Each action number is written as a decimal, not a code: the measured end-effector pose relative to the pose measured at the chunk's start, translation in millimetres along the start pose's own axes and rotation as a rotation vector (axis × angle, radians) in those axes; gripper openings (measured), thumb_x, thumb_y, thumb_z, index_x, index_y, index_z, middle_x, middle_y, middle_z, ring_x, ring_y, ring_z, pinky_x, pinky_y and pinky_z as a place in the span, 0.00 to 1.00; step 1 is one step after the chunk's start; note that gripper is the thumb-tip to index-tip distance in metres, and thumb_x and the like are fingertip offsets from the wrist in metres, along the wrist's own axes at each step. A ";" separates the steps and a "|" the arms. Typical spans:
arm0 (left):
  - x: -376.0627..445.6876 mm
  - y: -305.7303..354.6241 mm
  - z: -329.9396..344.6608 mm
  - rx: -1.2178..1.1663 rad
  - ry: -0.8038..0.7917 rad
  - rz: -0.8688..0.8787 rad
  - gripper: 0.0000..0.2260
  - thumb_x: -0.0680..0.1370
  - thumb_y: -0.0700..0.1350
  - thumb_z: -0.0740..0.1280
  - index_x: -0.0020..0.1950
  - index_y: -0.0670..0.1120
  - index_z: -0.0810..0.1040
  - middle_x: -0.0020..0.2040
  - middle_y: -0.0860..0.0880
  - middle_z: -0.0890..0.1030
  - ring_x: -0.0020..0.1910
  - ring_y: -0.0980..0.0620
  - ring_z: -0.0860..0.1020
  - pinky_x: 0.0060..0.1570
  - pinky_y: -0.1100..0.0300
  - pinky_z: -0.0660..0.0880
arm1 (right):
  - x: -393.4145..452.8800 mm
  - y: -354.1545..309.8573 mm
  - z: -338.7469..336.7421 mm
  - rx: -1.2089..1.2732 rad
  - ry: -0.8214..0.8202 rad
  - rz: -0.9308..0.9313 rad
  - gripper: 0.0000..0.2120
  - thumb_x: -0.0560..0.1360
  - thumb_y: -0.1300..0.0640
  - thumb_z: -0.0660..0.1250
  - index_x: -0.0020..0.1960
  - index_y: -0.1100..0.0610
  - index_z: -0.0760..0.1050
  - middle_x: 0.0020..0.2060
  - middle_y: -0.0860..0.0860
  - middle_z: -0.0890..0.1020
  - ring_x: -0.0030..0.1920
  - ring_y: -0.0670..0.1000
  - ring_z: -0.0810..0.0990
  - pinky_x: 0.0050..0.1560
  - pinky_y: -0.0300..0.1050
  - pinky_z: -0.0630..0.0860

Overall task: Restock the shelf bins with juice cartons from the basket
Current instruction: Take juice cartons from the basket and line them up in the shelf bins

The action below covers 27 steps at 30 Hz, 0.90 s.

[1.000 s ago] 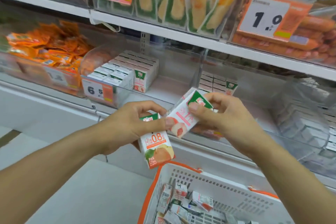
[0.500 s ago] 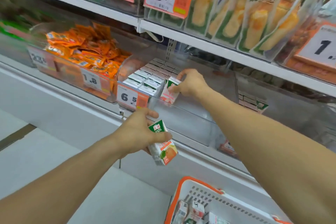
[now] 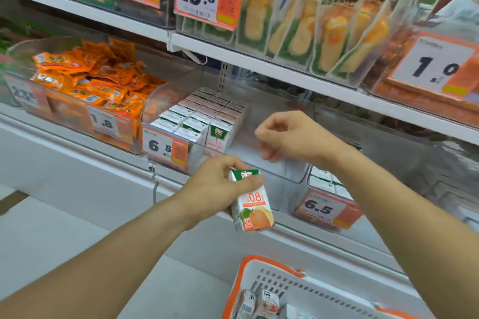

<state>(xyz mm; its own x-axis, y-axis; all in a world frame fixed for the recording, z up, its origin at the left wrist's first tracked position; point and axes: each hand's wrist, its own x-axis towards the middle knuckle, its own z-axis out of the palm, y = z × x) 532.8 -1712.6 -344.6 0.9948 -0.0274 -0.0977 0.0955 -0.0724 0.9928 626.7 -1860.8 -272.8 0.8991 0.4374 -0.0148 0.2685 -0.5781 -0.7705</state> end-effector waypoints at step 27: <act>59.3 3.2 128.4 0.915 0.178 0.473 0.57 0.61 0.67 0.77 0.80 0.50 0.49 0.78 0.53 0.59 0.74 0.51 0.60 0.70 0.54 0.61 | -9.9 201.6 -151.6 -0.107 0.539 0.333 0.22 0.64 0.62 0.81 0.53 0.56 0.75 0.44 0.51 0.82 0.45 0.51 0.80 0.44 0.43 0.78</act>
<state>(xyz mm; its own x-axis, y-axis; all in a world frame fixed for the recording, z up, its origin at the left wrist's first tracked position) 587.7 -1842.5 -356.1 0.9217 -0.1078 0.3727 -0.2936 -0.8219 0.4882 724.3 -2086.1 -331.4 0.9804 -0.1690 0.1017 -0.0470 -0.7009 -0.7117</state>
